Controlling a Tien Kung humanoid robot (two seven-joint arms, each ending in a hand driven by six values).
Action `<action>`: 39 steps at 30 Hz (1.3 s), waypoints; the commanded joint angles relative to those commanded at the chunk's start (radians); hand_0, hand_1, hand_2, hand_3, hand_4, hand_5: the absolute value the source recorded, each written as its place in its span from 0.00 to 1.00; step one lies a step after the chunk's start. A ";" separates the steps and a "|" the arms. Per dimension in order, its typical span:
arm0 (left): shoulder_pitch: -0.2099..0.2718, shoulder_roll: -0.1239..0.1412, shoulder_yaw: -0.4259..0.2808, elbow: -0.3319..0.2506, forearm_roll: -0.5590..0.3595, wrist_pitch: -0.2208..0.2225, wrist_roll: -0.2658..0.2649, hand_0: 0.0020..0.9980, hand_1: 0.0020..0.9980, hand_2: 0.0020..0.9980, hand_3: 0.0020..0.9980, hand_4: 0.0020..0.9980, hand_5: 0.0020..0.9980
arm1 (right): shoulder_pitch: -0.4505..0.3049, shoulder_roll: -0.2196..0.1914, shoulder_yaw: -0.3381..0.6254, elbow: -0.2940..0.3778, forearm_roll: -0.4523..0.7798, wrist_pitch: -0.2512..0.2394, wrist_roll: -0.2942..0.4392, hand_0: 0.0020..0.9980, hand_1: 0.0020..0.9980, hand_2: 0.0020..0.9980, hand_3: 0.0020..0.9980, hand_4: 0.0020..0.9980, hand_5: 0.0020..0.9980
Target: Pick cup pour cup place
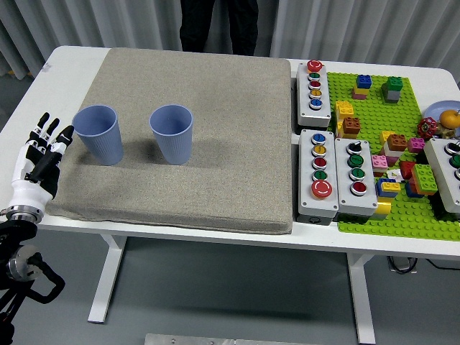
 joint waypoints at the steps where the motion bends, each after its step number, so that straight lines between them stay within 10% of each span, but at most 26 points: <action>1: -0.001 -0.001 0.002 0.002 0.006 0.000 0.002 0.93 0.93 1.00 1.00 0.74 0.12 | 0.001 0.000 0.000 0.000 -0.001 0.001 0.000 0.71 0.66 0.63 0.60 0.00 0.13; 39: 0.022 0.002 0.032 0.005 0.145 0.038 0.031 0.94 0.94 1.00 1.00 0.87 0.21 | 0.000 0.002 -0.001 0.000 -0.003 0.000 -0.003 0.71 0.66 0.63 0.60 0.00 0.13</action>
